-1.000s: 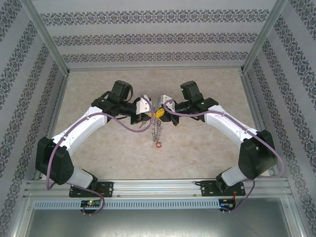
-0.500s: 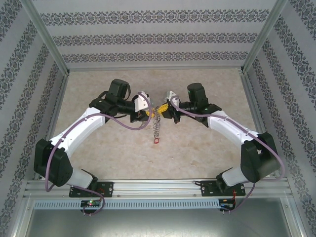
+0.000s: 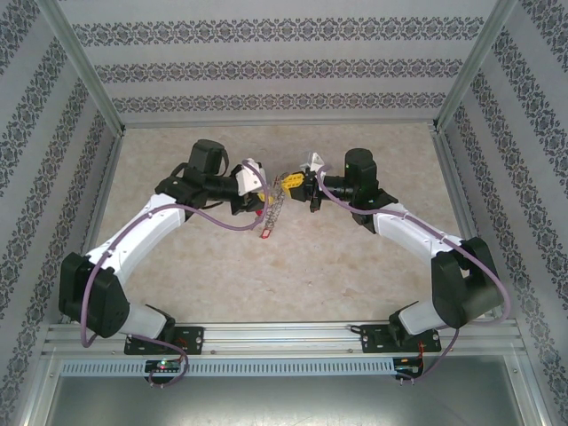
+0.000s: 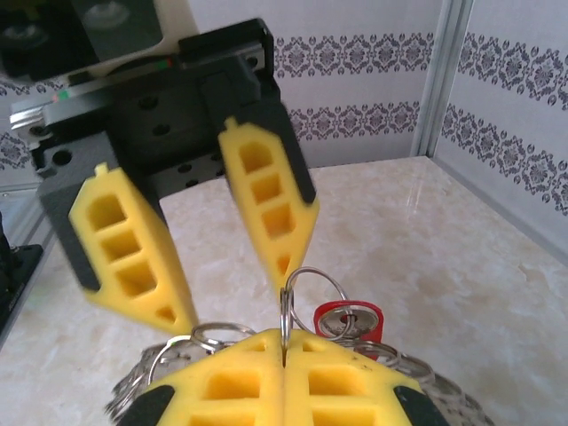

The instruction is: Put the keys on the keyring

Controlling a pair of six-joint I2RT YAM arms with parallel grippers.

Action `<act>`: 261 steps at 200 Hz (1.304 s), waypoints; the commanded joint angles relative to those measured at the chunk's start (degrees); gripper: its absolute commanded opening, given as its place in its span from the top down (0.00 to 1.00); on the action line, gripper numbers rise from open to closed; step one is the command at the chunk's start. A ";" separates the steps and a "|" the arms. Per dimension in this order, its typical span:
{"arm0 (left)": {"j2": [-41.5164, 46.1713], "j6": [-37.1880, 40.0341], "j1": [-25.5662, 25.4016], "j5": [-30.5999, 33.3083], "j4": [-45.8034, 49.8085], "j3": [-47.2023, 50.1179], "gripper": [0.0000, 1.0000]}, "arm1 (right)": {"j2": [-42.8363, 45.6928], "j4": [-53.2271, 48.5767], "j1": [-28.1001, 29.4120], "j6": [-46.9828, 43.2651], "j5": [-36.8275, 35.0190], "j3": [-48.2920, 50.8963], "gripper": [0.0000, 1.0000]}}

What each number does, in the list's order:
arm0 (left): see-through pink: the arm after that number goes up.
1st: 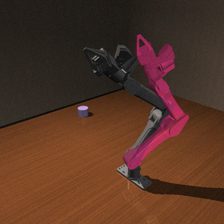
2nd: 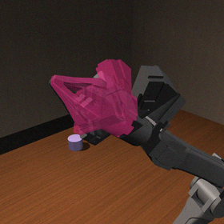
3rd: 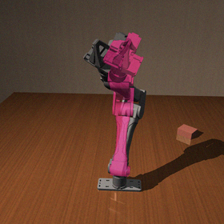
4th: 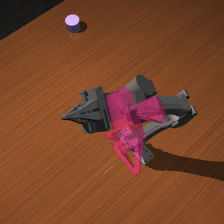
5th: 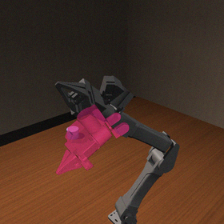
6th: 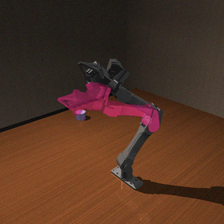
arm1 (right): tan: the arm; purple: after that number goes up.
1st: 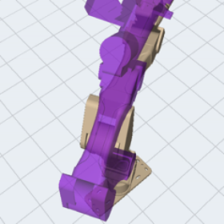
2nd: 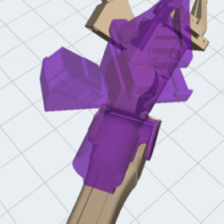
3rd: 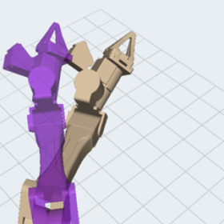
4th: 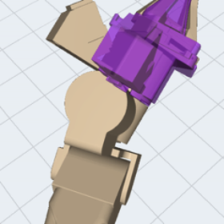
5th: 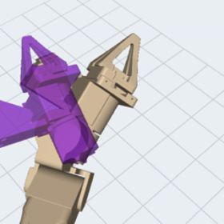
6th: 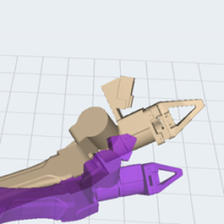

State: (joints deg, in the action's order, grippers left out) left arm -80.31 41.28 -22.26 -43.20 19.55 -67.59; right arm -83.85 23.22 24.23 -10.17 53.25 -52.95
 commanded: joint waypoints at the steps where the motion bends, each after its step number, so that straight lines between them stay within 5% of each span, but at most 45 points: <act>1: 5.57 -0.13 2.10 2.90 -4.25 1.54 0.58 | 2.48 3.61 0.12 -0.24 2.92 0.89 1.00; 26: 6.12 3.61 2.20 2.92 -4.00 1.45 0.49 | 2.91 1.39 0.12 -2.10 4.09 0.62 1.00; 122: 0.96 8.62 -1.63 0.21 -8.26 0.27 0.51 | 2.34 1.24 1.77 -1.63 5.03 0.08 1.00; 145: 0.36 8.99 -2.23 -0.11 -8.27 0.07 0.60 | 1.86 3.16 2.14 -0.10 4.84 0.12 1.00; 184: 0.19 9.41 -2.30 0.24 -7.52 0.36 0.98 | 1.83 8.19 2.23 3.63 1.62 1.02 1.00; 261: 2.51 4.09 -2.31 1.32 -12.03 4.10 0.99 | -0.86 37.18 4.66 21.97 -12.32 5.86 1.00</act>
State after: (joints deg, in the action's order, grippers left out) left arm -79.35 48.60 -23.90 -39.70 9.82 -65.84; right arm -84.18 43.68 27.55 5.10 48.47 -47.33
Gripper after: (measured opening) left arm 0.040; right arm 0.065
